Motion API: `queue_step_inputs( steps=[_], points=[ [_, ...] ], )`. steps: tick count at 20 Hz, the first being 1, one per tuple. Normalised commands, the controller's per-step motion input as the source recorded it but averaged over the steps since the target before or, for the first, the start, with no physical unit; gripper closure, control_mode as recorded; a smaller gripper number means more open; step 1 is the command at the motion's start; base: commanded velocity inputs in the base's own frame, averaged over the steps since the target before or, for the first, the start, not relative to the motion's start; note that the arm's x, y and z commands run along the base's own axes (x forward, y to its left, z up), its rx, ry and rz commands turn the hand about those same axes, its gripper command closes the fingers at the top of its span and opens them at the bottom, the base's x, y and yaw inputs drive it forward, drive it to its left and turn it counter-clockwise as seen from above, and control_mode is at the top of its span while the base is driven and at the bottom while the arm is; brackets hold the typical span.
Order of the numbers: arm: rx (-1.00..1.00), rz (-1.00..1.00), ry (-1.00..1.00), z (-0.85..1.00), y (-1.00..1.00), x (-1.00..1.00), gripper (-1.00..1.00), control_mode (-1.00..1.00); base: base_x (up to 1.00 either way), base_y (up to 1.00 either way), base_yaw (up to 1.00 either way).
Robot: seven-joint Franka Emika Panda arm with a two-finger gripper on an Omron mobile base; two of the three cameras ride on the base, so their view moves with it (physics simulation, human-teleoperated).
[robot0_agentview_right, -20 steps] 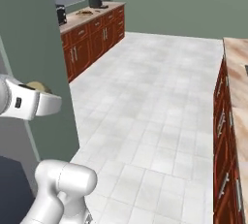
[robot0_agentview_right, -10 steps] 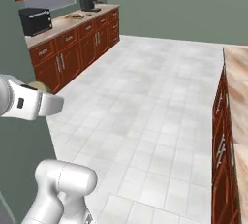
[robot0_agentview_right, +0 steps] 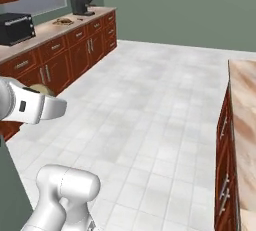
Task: Retrieve the sausage and cheese from the fridge and place them on the cutting board on the counter.
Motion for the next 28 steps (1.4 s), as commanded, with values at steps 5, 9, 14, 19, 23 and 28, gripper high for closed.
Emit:
queue_step_inputs(
  steps=[5,9,14,19,23,28],
  points=[
    [0.0,0.0,0.0,0.0,0.0,0.0,1.0,1.0,1.0,-0.04,0.0],
    [0.0,0.0,0.0,0.0,0.0,0.0,1.0,1.0,1.0,-0.04,0.0],
    [0.0,0.0,0.0,0.0,0.0,0.0,1.0,1.0,1.0,0.0,0.0],
    [0.0,0.0,0.0,0.0,0.0,0.0,1.0,1.0,1.0,0.04,0.01],
    [0.0,0.0,0.0,0.0,0.0,0.0,1.0,1.0,1.0,0.25,0.14],
    [0.0,0.0,0.0,0.0,0.0,0.0,1.0,1.0,1.0,0.18,0.26]
  ],
)
